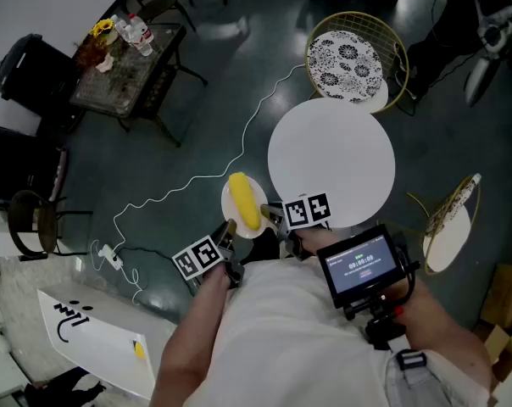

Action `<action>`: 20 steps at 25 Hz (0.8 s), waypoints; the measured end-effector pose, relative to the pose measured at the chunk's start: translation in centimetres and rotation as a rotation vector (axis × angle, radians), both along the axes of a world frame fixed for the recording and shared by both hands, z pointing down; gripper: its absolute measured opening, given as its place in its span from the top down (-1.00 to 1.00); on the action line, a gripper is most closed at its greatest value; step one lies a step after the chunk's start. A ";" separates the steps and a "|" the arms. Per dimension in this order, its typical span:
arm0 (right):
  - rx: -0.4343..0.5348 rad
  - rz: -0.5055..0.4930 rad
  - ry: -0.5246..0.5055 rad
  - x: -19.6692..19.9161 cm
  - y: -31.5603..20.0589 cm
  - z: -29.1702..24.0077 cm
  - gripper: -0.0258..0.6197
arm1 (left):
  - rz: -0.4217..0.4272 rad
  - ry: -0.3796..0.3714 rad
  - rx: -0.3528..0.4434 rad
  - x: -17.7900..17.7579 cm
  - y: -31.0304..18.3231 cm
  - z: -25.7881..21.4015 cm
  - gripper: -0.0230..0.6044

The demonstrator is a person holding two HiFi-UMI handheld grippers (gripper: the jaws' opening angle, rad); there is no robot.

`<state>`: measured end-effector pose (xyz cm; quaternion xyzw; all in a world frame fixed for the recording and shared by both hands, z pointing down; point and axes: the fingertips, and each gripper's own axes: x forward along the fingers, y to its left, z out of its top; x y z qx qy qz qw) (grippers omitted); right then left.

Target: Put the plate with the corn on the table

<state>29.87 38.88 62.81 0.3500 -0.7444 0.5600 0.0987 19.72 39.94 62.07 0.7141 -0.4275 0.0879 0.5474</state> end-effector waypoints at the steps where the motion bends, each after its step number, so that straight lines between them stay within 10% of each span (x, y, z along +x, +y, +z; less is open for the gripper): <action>1: -0.001 -0.008 -0.004 -0.4 0.3 -0.1 0.78 | -0.010 0.002 0.000 -0.4 0.3 -0.1 0.78; 20: -0.003 -0.011 -0.026 -2.0 2.2 -2.0 0.78 | -0.038 0.017 0.007 -2.0 2.3 -1.9 0.78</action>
